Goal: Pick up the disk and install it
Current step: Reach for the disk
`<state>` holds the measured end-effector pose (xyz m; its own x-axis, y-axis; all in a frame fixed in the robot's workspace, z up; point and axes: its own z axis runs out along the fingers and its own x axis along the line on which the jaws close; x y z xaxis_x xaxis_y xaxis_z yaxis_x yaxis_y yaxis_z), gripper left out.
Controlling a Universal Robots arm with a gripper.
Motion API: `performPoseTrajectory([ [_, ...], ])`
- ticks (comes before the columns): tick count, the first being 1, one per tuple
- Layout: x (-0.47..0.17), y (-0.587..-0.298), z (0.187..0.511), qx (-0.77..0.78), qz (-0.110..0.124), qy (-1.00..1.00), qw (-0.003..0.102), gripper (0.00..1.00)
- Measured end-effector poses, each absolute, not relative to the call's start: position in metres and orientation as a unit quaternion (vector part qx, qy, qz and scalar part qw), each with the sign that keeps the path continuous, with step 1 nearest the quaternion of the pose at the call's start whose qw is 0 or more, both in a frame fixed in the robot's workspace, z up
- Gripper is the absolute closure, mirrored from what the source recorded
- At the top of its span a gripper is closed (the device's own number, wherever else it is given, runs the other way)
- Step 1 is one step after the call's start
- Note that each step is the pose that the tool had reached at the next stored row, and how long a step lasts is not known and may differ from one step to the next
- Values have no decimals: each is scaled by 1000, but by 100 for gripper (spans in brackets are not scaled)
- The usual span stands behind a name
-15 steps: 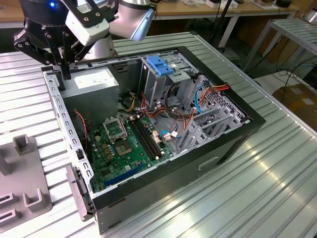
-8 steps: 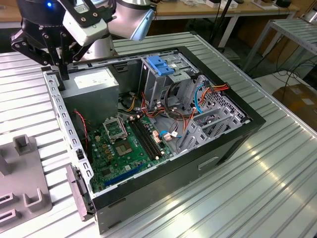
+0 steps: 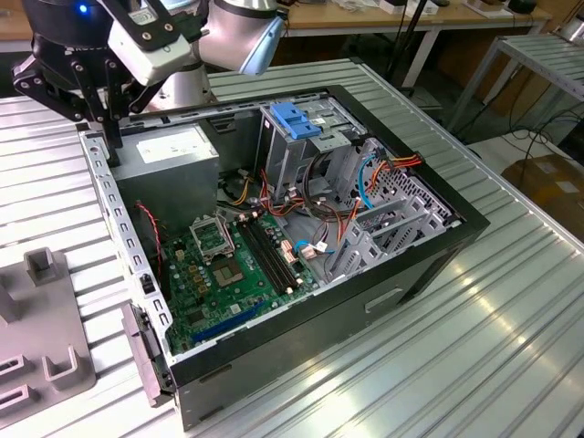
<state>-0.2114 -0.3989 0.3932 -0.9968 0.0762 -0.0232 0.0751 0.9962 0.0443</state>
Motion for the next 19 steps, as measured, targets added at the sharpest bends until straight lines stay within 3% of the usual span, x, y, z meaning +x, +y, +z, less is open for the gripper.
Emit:
performPoseTrajectory([
  [19,-221,-399,393,38,22,999,12,90],
])
